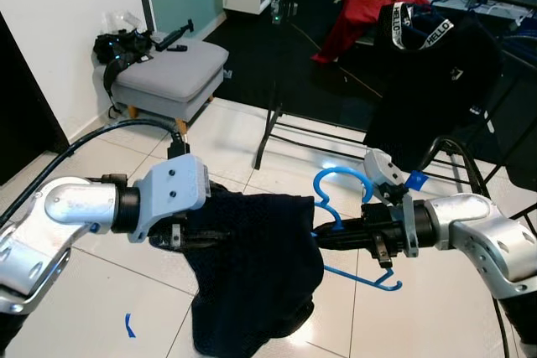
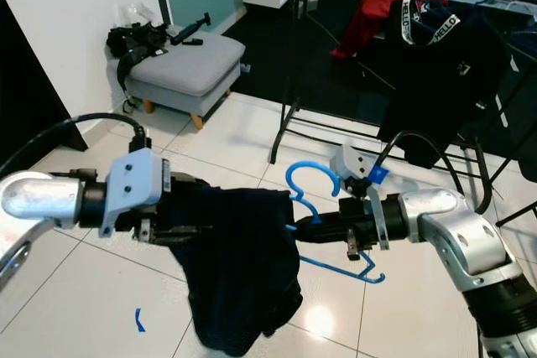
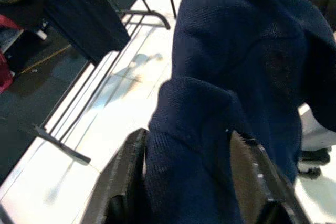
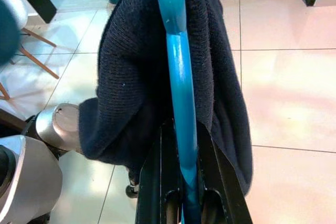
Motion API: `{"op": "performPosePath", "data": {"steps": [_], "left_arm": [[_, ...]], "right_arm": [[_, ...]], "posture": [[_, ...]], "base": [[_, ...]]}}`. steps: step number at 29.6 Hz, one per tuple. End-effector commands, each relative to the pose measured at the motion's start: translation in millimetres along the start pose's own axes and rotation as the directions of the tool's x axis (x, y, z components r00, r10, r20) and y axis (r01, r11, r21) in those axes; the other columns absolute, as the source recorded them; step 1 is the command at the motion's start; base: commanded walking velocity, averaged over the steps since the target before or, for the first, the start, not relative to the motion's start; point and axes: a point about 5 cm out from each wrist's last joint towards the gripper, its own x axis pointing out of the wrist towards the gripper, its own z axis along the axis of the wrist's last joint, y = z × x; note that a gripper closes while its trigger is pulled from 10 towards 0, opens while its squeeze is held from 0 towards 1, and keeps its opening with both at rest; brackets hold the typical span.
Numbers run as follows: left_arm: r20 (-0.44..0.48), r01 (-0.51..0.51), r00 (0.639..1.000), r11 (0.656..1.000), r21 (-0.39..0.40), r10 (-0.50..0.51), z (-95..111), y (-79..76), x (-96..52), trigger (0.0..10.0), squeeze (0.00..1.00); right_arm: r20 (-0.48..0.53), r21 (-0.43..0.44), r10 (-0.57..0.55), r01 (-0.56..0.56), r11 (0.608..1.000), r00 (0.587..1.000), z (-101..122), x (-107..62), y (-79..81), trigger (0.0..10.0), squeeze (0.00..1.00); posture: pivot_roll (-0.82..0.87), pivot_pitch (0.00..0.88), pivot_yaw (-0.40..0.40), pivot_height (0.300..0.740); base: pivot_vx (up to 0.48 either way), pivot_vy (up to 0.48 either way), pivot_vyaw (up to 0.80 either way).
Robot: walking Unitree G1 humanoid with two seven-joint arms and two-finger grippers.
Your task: Hang hanger
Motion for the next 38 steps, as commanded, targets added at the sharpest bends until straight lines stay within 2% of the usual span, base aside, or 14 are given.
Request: {"op": "performPosePath", "data": {"steps": [1,5,17,30,31,38], "left_arm": [[-0.008,0.021,1.0,1.0,-0.001,-0.021,-0.4,-2.3,6.3,0.0,0.0],[-0.032,0.041,0.999,0.999,0.01,-0.041,-3.0,-5.1,10.5,0.0,0.0],[-0.034,0.054,0.998,0.998,0.009,-0.054,-2.6,-6.4,9.3,0.0,0.0],[0.005,0.05,0.999,0.998,0.038,-0.05,3.0,-3.5,13.5,0.0,0.0],[0.02,0.035,0.999,0.998,0.044,-0.036,3.9,-0.7,14.3,0.0,0.0],[0.028,0.016,0.999,0.999,0.047,-0.017,4.8,2.9,12.3,0.0,0.0]], "right_arm": [[0.02,-0.057,0.03,-0.028,0.998,0.999,9.1,3.4,3.5,10.0,0.0],[0.019,-0.062,0.027,-0.026,0.998,0.999,8.9,4.8,3.0,10.0,0.0],[0.023,-0.07,0.026,-0.024,0.997,0.999,8.7,7.6,3.5,10.0,0.0],[0.079,-0.084,-0.023,0.029,0.996,0.997,15.9,7.7,-2.5,10.0,0.0],[0.126,-0.065,-0.033,0.042,0.997,0.991,20.1,4.5,-4.2,10.0,1.0],[0.155,-0.048,-0.063,0.072,0.996,0.986,20.0,-1.7,-5.8,10.0,1.0]], "posture": [[0.08,0.068,-0.056,0.74],[0.08,0.068,-0.055,0.74],[0.08,0.069,-0.054,0.74],[0.08,0.067,-0.05,0.74],[0.08,0.067,-0.05,0.74],[0.08,0.067,-0.05,0.74]], "base": [[0.0,0.0,0.0],[0.0,0.0,0.0],[0.0,0.0,0.0],[0.0,0.0,0.0],[0.0,0.0,0.0],[0.0,0.0,0.0]]}}
